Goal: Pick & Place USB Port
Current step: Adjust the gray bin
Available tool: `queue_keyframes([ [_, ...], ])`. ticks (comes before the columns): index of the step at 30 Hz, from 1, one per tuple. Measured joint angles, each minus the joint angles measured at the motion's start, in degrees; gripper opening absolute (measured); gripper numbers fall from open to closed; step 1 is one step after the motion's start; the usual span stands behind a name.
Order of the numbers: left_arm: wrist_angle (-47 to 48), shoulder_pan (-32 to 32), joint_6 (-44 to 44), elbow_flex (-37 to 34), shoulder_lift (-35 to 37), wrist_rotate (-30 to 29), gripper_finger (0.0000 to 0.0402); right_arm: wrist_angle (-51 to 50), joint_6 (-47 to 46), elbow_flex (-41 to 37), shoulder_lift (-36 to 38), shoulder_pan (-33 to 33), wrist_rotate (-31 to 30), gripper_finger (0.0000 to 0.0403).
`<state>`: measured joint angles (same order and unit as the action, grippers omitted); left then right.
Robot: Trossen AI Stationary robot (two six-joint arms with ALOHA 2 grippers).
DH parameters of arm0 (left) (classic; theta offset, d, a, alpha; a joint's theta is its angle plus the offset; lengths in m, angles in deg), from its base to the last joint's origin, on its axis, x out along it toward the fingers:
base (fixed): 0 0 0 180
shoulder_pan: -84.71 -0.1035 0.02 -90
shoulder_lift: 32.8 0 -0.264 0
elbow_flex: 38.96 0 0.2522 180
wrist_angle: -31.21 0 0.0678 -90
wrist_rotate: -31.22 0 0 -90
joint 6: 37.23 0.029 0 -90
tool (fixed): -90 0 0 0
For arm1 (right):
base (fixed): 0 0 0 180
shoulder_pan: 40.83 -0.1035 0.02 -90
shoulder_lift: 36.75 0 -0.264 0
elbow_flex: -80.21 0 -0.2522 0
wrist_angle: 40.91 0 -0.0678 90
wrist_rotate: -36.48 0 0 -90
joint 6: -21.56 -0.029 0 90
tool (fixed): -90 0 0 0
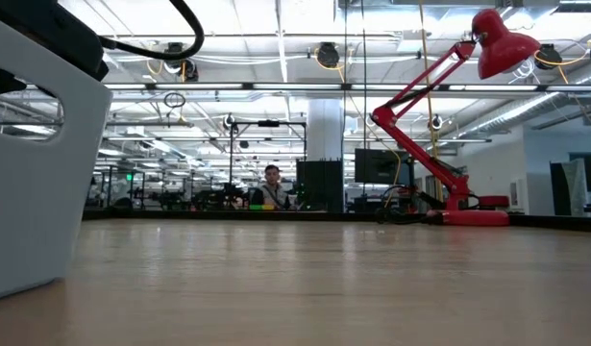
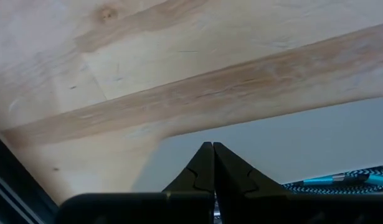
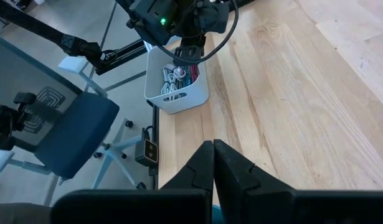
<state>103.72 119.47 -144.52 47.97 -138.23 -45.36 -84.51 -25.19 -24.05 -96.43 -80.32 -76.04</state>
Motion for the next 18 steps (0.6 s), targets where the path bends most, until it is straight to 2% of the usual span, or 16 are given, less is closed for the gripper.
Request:
queue_keyframes([
  [18, -1.15, -0.02, -7.93, 0.33, 0.01, 0.65, 0.0000, 0.02, 0.29, 0.00, 0.00, 0.01, -0.39, 0.0000],
])
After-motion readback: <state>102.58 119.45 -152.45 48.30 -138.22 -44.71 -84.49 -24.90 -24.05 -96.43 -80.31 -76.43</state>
